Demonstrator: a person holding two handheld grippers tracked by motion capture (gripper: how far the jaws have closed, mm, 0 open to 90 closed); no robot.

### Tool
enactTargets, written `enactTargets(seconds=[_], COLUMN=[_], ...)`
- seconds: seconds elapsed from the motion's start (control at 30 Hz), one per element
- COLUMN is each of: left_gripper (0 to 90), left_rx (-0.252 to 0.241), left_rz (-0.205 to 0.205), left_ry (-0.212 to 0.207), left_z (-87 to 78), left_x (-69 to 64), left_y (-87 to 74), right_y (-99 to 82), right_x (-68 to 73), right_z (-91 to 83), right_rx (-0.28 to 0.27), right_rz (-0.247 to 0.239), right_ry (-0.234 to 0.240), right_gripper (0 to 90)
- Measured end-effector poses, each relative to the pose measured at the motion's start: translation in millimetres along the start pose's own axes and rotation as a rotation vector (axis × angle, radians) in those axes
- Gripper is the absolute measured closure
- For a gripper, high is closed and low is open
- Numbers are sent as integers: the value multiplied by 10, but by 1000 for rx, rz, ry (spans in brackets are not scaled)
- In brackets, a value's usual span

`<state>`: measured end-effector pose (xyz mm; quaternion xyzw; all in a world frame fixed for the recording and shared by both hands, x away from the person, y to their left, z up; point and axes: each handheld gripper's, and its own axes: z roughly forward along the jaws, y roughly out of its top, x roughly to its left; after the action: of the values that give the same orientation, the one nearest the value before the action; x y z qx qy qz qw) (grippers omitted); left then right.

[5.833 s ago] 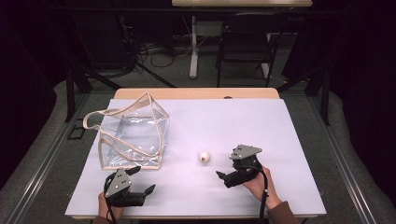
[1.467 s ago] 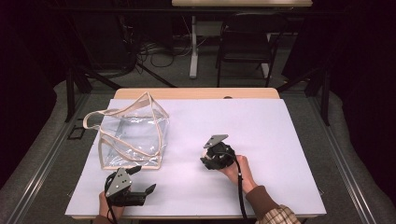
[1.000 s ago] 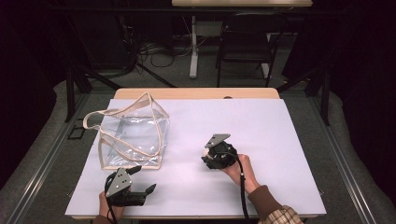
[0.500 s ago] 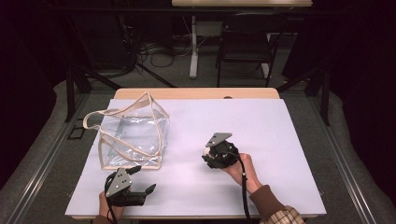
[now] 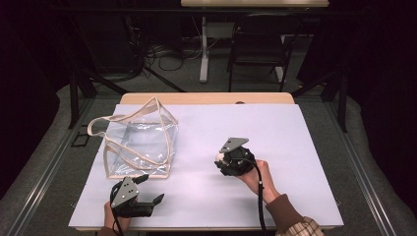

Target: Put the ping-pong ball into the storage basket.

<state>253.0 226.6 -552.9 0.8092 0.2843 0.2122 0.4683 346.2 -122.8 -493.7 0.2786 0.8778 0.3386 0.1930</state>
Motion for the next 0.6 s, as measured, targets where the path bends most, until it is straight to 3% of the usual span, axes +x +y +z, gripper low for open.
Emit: enactTargets(seconds=[0.6], left_gripper=[161], left_rx=[1], left_rz=[2], left_ry=[1], left_z=[-2], left_x=[1], left_y=[2], right_y=[101], right_x=[10], right_z=[-126], right_rx=[-8], right_rz=[-28], right_ry=[-17], right_gripper=[509])
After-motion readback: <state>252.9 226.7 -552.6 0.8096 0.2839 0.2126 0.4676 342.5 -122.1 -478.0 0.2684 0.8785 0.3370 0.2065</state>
